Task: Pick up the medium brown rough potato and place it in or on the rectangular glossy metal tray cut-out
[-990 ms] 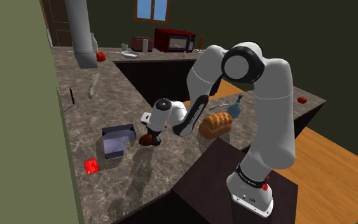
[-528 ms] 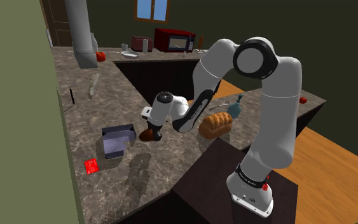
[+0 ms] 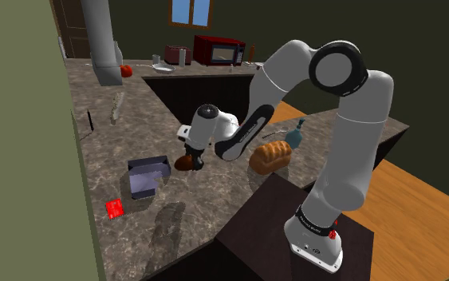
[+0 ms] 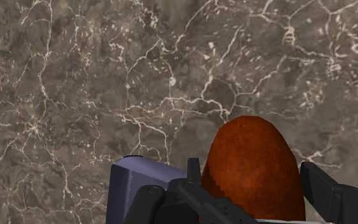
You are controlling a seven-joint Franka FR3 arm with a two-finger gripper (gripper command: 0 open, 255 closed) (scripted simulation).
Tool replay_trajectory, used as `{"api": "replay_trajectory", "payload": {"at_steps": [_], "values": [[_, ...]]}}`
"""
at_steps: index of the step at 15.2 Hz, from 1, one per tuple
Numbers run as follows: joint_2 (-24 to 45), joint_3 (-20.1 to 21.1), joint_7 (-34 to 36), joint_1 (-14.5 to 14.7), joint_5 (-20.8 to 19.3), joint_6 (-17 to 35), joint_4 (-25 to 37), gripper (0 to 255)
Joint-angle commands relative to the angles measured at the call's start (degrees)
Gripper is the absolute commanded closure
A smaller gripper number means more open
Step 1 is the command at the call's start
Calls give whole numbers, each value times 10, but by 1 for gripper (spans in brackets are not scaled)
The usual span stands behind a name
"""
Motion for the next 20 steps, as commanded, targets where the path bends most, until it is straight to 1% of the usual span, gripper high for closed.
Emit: {"api": "replay_trajectory", "payload": {"at_steps": [1, 4, 5, 14, 16, 17, 20], "values": [[-18, 10, -19, -7, 19, -10, -6, 255], [-41, 23, -46, -15, 49, -27, -11, 255], [-41, 23, -47, -15, 49, -27, -11, 255], [96, 55, -55, 25, 97, -131, 214, 255], [130, 60, -59, 34, 105, -157, 271, 255], [163, 64, -64, 43, 113, -183, 327, 255], [179, 58, -54, 47, 104, -168, 328, 255]]}}
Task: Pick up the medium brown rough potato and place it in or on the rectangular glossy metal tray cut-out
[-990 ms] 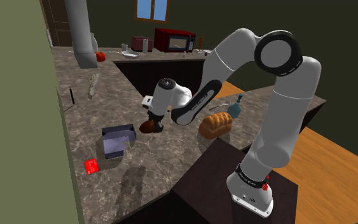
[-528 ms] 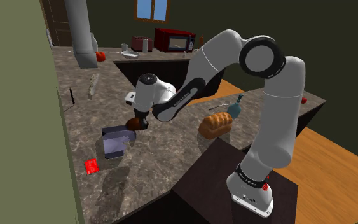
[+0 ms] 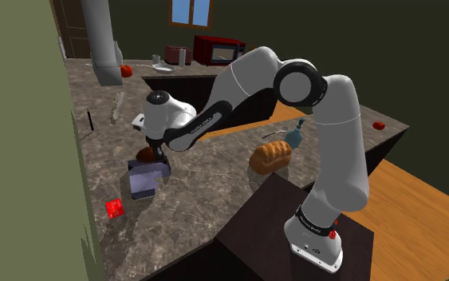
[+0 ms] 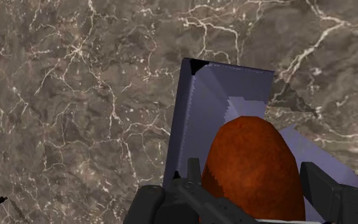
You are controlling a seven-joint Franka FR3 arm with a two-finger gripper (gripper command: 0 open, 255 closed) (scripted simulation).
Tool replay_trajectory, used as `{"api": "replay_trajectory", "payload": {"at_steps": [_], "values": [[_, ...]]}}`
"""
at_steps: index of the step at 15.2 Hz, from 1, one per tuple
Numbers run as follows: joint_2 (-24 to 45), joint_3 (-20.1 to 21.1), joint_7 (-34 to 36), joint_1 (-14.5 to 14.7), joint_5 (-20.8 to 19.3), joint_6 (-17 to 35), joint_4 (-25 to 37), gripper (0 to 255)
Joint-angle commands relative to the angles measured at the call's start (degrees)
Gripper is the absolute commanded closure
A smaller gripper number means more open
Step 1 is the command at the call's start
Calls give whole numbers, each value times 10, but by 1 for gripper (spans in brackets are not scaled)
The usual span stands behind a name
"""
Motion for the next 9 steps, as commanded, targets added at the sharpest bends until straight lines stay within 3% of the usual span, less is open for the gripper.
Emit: {"api": "replay_trajectory", "payload": {"at_steps": [1, 9], "values": [[16, -4, 7, 4, -5, 6, 9, 255], [62, -22, 32, 16, -27, 41, 18, 255]]}}
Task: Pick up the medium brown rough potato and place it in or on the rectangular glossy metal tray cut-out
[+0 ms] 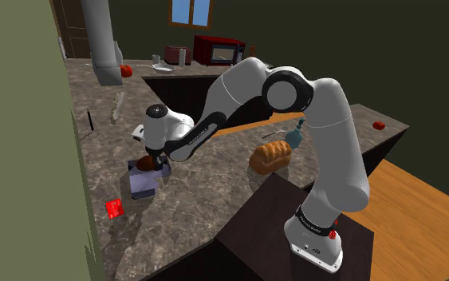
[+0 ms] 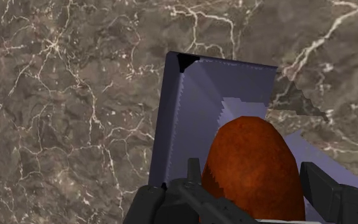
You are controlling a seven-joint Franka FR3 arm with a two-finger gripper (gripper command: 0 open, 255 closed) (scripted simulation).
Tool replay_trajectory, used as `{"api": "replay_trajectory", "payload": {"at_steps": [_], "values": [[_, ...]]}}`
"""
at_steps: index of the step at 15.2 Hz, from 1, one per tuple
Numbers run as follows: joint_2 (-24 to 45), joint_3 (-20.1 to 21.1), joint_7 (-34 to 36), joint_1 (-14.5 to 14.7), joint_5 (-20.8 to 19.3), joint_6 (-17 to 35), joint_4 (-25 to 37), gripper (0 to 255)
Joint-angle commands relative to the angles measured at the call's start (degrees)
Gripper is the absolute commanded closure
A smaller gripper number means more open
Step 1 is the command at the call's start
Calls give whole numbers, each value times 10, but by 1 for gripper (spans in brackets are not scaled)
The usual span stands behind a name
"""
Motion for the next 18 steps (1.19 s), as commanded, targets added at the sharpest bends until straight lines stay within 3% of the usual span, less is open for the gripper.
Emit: {"api": "replay_trajectory", "payload": {"at_steps": [1, 10, 11, 16, 18], "values": [[11, -4, 5, 3, -5, 8, 3, 255], [19, -7, 10, 5, -8, 14, 6, 255], [19, -7, 10, 5, -8, 14, 6, 0], [19, -7, 10, 5, -8, 14, 6, 0], [-17, 2, 5, 3, 0, -3, -16, 0]]}}
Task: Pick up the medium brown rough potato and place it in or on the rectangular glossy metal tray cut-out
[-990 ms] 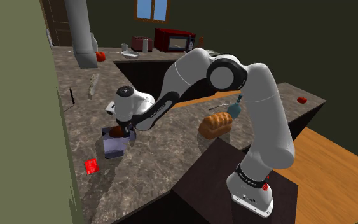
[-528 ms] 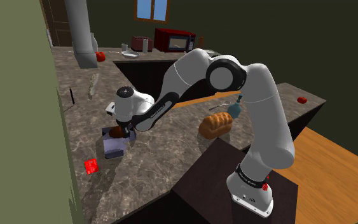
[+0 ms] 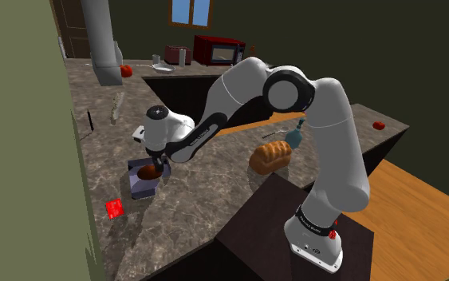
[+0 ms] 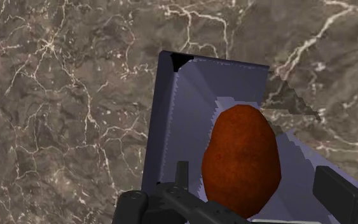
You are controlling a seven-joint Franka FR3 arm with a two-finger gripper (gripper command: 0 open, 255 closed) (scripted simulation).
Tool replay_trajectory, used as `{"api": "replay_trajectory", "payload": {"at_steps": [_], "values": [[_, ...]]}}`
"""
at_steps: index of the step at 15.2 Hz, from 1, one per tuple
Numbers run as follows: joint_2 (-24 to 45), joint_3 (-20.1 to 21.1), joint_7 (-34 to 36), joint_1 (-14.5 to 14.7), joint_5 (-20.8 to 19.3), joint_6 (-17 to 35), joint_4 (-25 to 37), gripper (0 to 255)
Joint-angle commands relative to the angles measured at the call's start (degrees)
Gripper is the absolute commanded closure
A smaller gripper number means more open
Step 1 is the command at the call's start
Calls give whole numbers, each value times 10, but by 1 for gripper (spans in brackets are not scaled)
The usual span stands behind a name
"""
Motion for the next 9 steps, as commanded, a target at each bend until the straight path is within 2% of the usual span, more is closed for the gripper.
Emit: {"api": "replay_trajectory", "payload": {"at_steps": [1, 9], "values": [[-29, 9, -7, -3, 9, -16, -13, 0], [-43, 13, -10, -4, 14, -23, -21, 0]]}}
